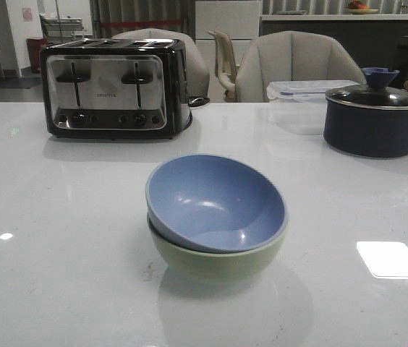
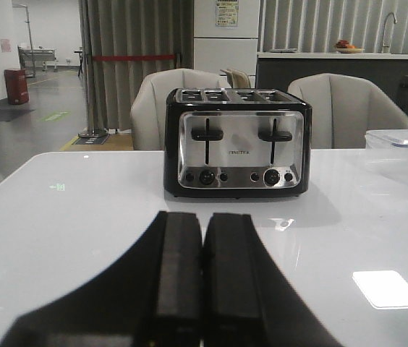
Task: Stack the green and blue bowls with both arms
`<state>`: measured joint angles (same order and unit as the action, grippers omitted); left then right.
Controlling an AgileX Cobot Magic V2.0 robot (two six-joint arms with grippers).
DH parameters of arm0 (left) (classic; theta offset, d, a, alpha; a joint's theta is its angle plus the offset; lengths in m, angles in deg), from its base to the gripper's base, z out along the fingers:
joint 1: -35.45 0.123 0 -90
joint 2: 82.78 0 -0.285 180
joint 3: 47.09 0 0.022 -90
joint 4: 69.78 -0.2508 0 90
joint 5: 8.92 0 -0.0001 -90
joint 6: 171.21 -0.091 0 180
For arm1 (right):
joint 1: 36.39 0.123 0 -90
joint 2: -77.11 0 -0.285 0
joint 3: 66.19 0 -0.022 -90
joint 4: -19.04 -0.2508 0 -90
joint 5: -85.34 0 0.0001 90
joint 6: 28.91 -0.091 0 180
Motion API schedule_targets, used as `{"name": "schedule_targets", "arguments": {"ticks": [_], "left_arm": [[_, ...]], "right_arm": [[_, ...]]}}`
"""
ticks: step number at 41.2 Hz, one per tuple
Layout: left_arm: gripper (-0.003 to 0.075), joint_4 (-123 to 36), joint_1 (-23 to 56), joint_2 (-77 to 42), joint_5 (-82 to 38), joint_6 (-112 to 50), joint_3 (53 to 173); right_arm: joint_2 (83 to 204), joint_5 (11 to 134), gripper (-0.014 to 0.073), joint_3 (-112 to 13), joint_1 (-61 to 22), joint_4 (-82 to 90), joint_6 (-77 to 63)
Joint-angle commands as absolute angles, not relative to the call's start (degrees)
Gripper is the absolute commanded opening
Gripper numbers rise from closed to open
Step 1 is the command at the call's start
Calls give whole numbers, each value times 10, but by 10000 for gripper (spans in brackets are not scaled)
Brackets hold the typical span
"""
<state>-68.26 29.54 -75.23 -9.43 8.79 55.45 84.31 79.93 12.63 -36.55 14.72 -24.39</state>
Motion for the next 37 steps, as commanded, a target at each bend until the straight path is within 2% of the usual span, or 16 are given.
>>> {"name": "schedule_targets", "arguments": {"ticks": [1, 26, 37], "left_arm": [[102, -682, 293, -764, -43, 93, 543], [102, -682, 293, -764, -43, 93, 543], [102, -682, 317, -764, -43, 93, 543]], "right_arm": [[831, 853, 34, 126, -364, 146, -246], [831, 853, 34, 126, -364, 146, -246], [831, 853, 34, 126, -364, 146, -246]]}}
